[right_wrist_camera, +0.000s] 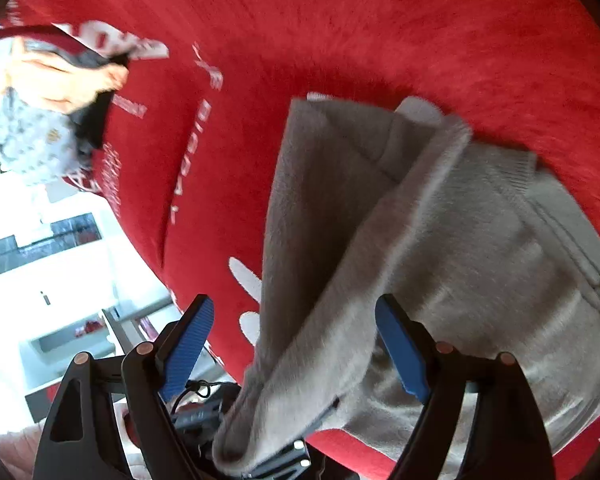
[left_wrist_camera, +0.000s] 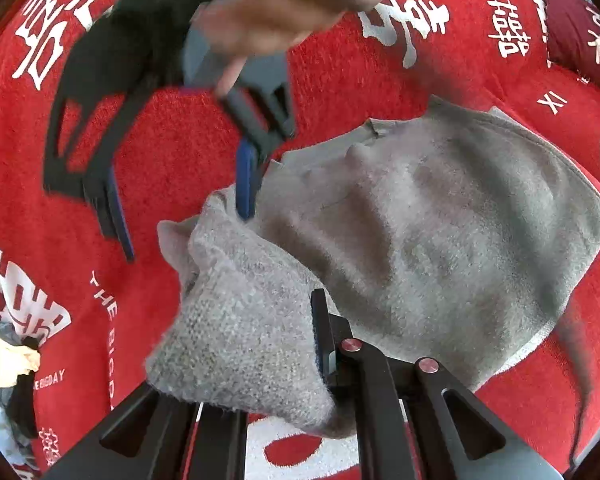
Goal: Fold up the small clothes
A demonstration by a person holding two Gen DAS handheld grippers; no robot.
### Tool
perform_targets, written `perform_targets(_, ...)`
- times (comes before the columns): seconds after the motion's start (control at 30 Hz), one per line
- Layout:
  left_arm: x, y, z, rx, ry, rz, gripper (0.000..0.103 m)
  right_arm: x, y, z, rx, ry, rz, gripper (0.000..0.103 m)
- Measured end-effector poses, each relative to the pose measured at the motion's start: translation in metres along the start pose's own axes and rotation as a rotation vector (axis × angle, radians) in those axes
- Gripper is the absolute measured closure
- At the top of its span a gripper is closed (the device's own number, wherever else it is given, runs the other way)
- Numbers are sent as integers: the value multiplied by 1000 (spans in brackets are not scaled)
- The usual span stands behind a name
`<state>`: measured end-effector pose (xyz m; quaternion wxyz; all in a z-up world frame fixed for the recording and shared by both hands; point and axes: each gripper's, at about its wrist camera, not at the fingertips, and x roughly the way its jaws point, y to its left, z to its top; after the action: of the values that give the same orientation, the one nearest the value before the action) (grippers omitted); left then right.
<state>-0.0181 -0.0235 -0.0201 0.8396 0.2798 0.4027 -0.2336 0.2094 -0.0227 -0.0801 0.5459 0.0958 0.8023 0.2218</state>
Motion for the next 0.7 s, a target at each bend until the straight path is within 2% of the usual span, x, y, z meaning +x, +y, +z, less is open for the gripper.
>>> perform_targets(0.1,-3,-1,-2,10,-8,4,92,16,10,12,-36,34,-70,18)
perform_targets(0.2,-5,0,-1,12,-9,5,92,24,14,22,-72,29,-163,18)
perform_targets(0.27,-9,-1,-3,13,-6,4,92,27,9,23,-49,26,-173,20)
perform_targets(0.3,-8,-1,-2,14,-5,5,92,26,4,23,-40,19,-174,41)
perform_targets(0.33,-9,-2,-2,16,-4,7,92,25,2,21,-38,9,-187,76)
perform_targets(0.37,-10,-1,-1,17,-2,5,92,21,0,17,-46,-7,-201,85)
perform_targets(0.5,-20,-10,12,57,-35,1,92,-17,-13,-7,-35,-130,-120,88)
perform_targets(0.7,-53,-30,43,99,-114,-28,92,-85,-52,-68,21,-341,77,88)
